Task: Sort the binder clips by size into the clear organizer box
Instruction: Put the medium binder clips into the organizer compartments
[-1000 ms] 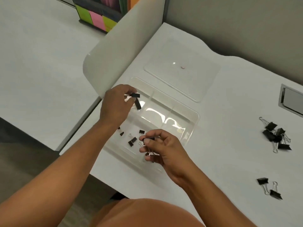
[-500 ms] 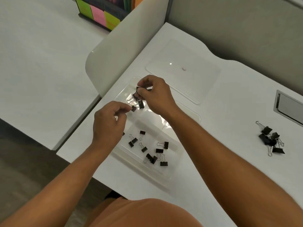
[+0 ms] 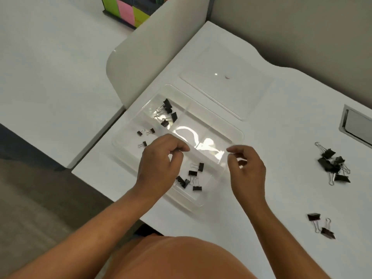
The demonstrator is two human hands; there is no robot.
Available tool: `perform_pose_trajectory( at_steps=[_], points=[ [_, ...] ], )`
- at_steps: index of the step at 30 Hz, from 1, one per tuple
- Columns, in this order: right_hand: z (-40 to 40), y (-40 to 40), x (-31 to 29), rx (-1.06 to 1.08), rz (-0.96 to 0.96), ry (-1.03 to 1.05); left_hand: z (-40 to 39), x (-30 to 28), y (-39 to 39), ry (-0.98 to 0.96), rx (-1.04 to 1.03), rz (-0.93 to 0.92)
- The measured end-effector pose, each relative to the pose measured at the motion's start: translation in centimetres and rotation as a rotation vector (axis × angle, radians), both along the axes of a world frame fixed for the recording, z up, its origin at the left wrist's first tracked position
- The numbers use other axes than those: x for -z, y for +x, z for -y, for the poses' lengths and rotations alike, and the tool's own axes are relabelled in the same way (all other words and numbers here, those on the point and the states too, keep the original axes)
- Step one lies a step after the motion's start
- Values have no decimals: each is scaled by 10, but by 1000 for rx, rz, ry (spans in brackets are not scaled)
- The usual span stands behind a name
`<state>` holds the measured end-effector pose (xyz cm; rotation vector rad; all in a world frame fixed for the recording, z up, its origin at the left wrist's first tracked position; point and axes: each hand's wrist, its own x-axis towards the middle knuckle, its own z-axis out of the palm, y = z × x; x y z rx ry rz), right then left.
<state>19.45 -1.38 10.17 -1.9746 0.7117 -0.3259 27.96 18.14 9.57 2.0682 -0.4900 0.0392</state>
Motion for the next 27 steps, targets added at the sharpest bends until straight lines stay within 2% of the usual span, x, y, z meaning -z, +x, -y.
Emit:
perform_pose_trajectory(
  at_steps=[4, 8, 13, 17, 22, 24, 27],
  points=[
    [35, -89, 12, 164, -90, 25, 57, -3, -41, 13, 205, -6],
    [74, -157, 23, 335, -116, 52, 118, 0, -96, 64, 527, -58],
    [127, -218, 38, 449, -127, -123, 189, 22, -153, 268, 824, -106],
    [170, -249, 53, 451, -188, -244, 249, 47, -185, 464, 888, 34],
    [193, -261, 72, 231, -338, -250, 303, 82, -199, 697, 861, 330],
    [198, -265, 79, 195, -360, -272, 308, 89, -196, 653, 858, 374],
    [203, -270, 84, 208, -292, -261, 302, 97, -191, 547, 827, 352]
  ],
)
